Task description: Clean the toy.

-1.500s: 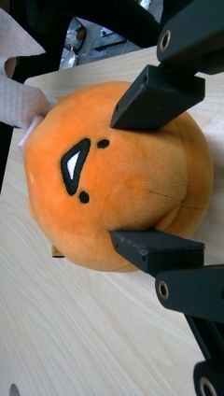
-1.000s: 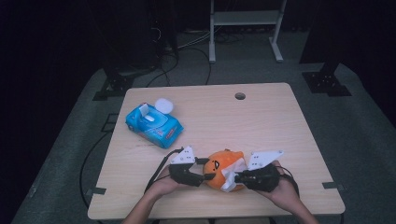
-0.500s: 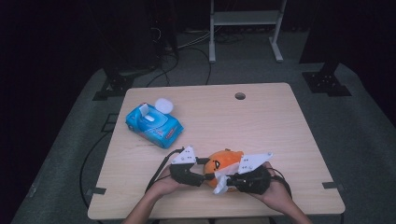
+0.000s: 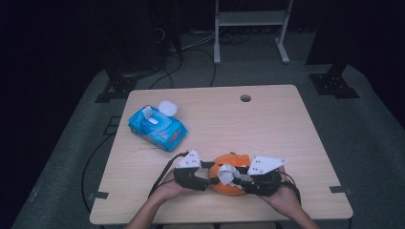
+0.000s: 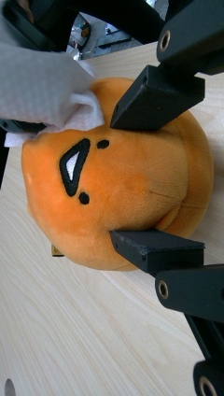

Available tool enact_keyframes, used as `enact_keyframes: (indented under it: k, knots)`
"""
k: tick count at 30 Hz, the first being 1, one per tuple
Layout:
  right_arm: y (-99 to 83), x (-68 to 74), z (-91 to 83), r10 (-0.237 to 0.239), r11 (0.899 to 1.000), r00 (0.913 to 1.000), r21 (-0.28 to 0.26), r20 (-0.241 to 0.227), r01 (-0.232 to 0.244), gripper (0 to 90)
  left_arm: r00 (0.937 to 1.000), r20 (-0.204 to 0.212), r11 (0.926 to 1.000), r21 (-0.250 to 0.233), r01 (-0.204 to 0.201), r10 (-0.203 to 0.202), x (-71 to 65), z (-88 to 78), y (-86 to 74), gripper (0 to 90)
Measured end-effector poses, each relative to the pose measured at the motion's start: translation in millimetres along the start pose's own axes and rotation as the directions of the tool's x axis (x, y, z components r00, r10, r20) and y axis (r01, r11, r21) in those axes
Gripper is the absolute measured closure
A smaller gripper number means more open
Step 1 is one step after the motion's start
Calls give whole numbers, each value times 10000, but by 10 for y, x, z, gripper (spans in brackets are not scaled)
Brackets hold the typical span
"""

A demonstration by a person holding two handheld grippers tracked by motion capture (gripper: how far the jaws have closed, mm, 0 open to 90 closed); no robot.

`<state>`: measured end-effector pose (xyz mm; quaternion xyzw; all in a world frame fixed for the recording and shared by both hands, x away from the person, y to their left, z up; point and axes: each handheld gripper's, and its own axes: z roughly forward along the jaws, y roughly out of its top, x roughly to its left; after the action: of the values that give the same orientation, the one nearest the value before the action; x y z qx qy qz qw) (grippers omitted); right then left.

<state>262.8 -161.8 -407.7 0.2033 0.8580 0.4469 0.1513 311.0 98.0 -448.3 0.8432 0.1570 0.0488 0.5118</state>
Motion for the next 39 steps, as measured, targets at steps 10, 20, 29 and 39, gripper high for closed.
enact_keyframes:
  k: [10, 20, 29, 39]
  knots:
    - [-9, -18, -74, -208, 9953, 9997, 951, 127, 195, 851, 9999, 38, 9999, -15, -106, 106, -12, 1, -6, 393]
    - [-242, -285, -322, 1295, 9895, 9913, 621, 213, -1306, 853, 9999, -28, 10000, 20, -97, 97, 7, 4, -13, 394]
    - [-57, 5, -31, 372, 9971, 9939, 694, -1035, -301, 853, 9990, -147, 9991, -30, 429, -429, 73, 7, -40, 396]
    - [-196, -298, -348, 1430, 9897, 9896, 131, -159, -1428, 853, 9988, -84, 9989, 53, 473, -473, 86, -4, -55, 396]
